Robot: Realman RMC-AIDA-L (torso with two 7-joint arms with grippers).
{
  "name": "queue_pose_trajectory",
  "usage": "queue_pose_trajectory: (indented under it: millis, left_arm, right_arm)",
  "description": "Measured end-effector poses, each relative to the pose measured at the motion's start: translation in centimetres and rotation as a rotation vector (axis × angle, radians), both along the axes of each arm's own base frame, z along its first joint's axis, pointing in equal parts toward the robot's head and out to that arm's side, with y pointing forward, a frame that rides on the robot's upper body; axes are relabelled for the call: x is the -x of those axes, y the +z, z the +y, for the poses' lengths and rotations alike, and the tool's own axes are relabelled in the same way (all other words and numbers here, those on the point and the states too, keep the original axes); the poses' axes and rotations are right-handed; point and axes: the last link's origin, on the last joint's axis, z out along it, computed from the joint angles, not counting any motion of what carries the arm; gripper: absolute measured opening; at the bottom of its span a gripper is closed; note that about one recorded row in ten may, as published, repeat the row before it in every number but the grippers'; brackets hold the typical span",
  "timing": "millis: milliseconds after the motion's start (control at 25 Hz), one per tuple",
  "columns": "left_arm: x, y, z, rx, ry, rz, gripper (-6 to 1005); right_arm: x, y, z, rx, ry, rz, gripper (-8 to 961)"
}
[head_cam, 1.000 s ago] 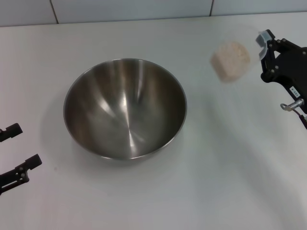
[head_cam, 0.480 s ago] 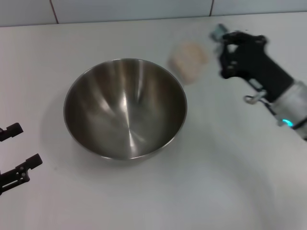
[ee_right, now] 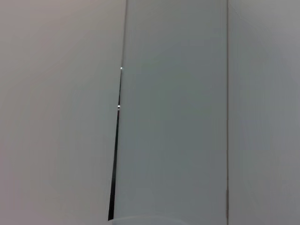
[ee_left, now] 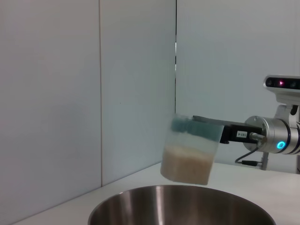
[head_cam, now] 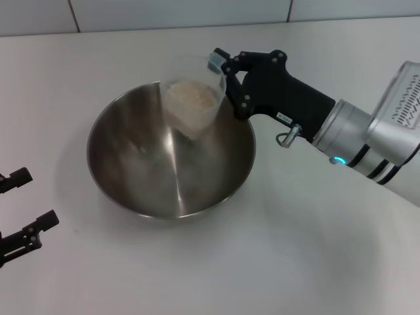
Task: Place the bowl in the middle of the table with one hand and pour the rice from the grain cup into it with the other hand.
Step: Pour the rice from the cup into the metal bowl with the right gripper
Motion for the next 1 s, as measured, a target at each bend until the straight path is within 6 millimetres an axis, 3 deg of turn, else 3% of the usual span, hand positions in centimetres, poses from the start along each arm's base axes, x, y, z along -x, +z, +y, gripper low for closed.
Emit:
queue_pose_trajectory:
  millis: [200, 720, 1000]
  left_arm:
    - [0.0, 0.0, 0.0, -0.003, -0.004, -0.001, 795]
    - [-0.1, 0.1, 0.1, -0.009, 0.002, -0.011, 795]
    - [0.0, 0.2, 0.2, -0.015, 0.005, -0.01, 795]
  right_arm:
    - [0.0, -0.1, 0.1, -0.054, 0.032, -0.053, 34]
    - [0.4, -0.1, 0.3, -0.413, 0.271, -0.348, 39]
    - [1.4, -1.1, -0.7, -0.637, 0.414, -0.495, 42]
